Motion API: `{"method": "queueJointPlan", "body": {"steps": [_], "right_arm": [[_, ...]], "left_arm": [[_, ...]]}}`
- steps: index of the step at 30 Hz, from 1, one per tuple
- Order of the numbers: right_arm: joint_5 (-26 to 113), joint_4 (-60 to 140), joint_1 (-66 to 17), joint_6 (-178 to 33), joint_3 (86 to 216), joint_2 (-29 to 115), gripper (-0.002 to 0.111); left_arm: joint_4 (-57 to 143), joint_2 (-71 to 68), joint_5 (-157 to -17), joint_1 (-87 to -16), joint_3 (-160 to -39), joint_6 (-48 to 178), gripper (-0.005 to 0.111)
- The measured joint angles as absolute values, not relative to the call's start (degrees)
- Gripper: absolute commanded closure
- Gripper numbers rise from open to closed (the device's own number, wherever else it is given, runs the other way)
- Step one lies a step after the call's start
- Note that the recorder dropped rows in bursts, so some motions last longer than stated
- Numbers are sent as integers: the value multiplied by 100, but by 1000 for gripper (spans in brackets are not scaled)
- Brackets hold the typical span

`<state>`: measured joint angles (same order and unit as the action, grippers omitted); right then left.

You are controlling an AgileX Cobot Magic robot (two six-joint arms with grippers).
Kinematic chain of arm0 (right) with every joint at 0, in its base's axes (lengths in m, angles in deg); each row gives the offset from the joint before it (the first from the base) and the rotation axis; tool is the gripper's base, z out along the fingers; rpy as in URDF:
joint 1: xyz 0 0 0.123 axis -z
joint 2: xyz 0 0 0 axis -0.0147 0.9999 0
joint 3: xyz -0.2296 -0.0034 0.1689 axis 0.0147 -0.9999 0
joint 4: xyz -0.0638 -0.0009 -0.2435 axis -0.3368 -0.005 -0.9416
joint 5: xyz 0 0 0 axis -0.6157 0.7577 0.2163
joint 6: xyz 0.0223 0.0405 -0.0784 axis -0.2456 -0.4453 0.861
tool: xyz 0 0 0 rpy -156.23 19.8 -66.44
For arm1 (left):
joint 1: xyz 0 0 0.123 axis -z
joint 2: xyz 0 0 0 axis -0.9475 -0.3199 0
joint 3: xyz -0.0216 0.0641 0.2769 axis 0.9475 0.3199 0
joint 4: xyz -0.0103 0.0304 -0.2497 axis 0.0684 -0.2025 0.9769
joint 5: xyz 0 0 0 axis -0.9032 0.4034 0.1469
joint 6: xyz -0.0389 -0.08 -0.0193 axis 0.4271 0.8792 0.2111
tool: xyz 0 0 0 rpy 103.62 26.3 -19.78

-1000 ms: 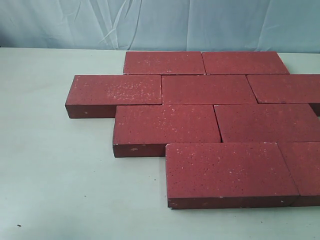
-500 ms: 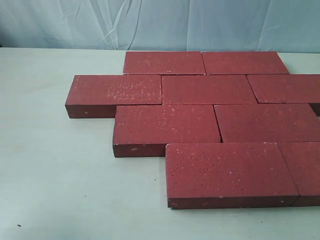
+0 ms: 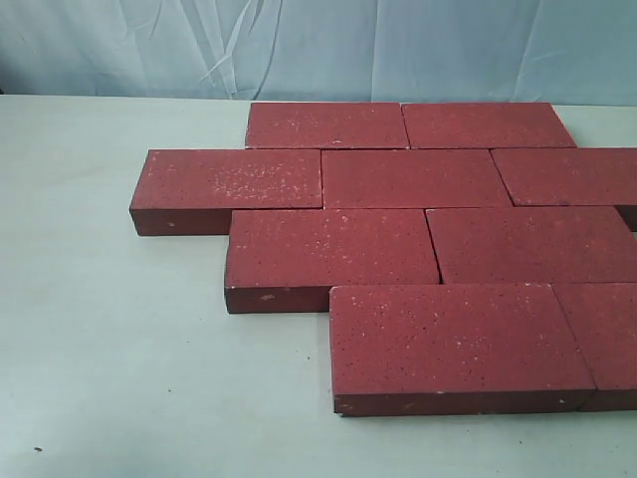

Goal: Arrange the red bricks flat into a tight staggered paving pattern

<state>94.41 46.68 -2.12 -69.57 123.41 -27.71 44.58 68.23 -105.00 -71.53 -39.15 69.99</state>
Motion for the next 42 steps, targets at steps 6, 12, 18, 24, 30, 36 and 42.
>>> {"method": "queueJointPlan", "body": {"steps": [6,12,18,24,30,36,42], "right_arm": [[8737,3994,-212,-6969,11195,-2827,109],[7322,3939,-212,-6982,10005,-2817,109],[6290,3939,-212,-6994,9160,-2817,109],[6153,3939,-212,-6994,8678,-2827,109],[6164,3939,-212,-6994,8642,-2827,109],[6152,3939,-212,-6994,8642,-2827,109],[6130,3939,-212,-7044,8642,-2827,109]], "left_arm": [[4458,6823,-10500,-7153,-3915,6999,107],[4458,6823,-10500,-7153,-3915,6999,107],[4458,6823,-10500,-7153,-3915,6999,107],[4458,6823,-10500,-7153,-3915,6999,107],[4458,6823,-10500,-7153,-3915,6999,107],[4458,6823,-10500,-7153,-3915,6999,107],[4458,6823,-10500,-7153,-3915,6999,107]]}}
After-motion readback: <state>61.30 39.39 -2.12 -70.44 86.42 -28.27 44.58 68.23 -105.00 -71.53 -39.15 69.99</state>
